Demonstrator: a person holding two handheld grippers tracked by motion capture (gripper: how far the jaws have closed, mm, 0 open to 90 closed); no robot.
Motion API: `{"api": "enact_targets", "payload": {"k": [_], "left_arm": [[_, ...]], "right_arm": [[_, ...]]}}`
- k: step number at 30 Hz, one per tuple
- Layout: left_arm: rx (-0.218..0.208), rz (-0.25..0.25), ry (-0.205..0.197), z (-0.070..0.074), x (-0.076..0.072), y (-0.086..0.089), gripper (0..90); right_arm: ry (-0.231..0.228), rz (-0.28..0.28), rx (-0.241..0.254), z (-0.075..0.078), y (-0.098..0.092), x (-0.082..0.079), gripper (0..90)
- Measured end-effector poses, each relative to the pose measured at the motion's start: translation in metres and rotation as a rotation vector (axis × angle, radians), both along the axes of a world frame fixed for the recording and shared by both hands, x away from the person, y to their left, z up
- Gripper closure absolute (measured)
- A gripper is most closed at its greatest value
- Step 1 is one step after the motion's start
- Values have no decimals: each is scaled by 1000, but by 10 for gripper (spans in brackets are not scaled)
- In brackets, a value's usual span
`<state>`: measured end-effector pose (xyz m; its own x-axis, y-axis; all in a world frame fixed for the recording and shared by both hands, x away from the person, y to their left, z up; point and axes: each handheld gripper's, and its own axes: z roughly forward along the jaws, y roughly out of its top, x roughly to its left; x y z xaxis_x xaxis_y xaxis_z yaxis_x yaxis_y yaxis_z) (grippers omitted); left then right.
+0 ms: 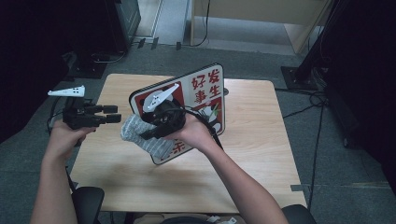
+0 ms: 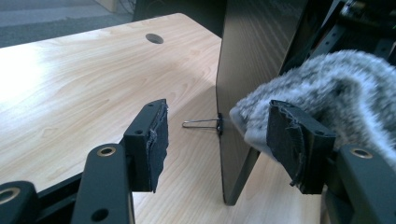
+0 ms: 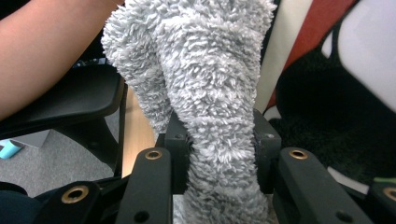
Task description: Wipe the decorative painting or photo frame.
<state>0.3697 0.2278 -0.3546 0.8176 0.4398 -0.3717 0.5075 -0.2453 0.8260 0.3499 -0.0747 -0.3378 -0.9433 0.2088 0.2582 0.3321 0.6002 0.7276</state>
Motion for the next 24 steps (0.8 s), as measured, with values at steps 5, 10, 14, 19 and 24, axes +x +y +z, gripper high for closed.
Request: {"api": "enact_targets", "payload": {"k": [5,10,14,19,24], "left_arm": [[-13,-17,12,2,0,-6,418],[-26,-43,21,4,-1,-12,451],[-21,-62,25,6,-2,-18,468],[-20,-74,16,8,-3,-25,474],[-23,-87,16,10,-2,-30,486]], "right_arm": [[1,-3,-8,-7,-1,-3,680],[8,-6,-16,-13,-2,-4,680],[7,-9,-30,-17,-1,-6,680],[-5,-11,-38,-19,0,-7,680],[0,-11,-45,-23,0,-9,681]]}}
